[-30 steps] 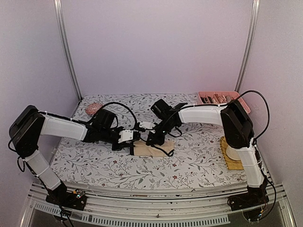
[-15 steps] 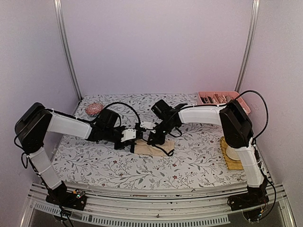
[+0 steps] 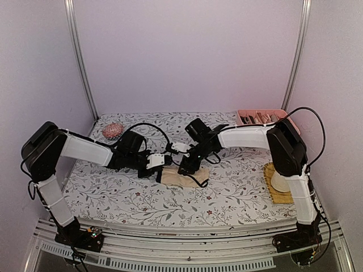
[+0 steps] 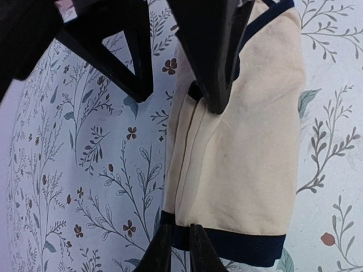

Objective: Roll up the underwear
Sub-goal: Fold the underwear at the center of the board.

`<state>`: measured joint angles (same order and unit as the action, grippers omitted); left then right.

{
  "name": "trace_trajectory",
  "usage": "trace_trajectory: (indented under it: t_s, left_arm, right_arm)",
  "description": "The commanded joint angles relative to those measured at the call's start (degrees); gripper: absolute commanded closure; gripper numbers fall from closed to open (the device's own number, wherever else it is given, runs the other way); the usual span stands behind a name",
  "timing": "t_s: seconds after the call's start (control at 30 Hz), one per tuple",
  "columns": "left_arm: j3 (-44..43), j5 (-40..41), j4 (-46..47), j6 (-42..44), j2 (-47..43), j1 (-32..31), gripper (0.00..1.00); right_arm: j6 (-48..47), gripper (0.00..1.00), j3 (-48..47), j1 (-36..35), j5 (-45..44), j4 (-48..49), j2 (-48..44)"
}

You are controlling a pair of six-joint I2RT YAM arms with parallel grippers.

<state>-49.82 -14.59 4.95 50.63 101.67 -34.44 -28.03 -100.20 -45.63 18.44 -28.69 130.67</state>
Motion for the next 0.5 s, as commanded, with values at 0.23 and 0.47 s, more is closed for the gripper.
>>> trace_trajectory:
  t_s: [0.23,0.47]
  left_arm:
    - [-2.8,8.3,2.2,-5.3,0.8,0.7,0.85]
    - [-5.2,-3.3,-6.6,-6.5,-3.8,1.9,1.0]
  right_arm:
    - [6.9,0.32,12.8,0.8,-7.4,12.8,-16.0]
    - [9.6,0.86,18.2,0.8,7.7,17.0,-18.9]
